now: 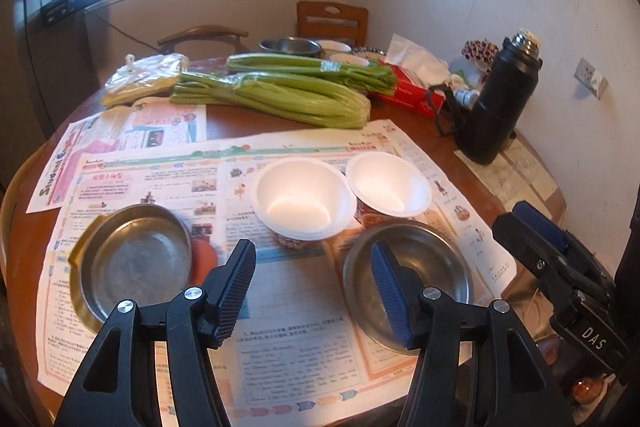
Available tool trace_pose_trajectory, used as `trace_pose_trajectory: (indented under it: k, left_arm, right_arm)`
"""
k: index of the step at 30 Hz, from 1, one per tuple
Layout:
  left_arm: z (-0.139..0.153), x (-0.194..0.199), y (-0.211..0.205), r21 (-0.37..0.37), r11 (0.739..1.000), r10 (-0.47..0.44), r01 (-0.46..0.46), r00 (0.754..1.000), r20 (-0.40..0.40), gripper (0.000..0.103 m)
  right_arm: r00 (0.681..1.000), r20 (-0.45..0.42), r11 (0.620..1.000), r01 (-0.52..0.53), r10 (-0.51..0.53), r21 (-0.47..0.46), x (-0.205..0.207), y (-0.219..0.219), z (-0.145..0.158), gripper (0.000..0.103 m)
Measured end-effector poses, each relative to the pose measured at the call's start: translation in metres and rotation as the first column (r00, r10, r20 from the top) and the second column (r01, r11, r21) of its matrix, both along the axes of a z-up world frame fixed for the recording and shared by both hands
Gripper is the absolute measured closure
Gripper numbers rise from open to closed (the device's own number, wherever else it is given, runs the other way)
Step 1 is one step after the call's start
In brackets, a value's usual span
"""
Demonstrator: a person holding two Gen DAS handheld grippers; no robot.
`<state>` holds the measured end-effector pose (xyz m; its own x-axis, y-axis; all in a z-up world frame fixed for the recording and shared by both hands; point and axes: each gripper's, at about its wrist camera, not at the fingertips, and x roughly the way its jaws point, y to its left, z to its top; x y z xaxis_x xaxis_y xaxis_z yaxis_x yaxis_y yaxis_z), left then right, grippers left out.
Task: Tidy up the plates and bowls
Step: 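Move the left tool to the deep steel bowl and grasp its rim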
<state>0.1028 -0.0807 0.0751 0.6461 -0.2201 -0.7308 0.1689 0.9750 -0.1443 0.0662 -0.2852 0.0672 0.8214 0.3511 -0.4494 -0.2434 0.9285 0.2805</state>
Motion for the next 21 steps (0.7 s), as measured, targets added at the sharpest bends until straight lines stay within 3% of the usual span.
trace_pose_trajectory:
  k: [13,21]
  left_arm:
    - [-0.001,-0.004,-0.022,0.006,0.998,-0.055,0.055,0.998,0.032,0.039]
    - [-0.025,-0.001,-0.032,-0.01,0.998,-0.07,0.07,0.997,-0.027,0.036]
  right_arm:
    - [1.0,0.0,0.997,-0.007,0.007,0.071,0.002,-0.022,-0.002,0.034]
    - [0.994,-0.097,0.999,0.041,-0.041,-0.008,0.011,-0.042,-0.016,0.032]
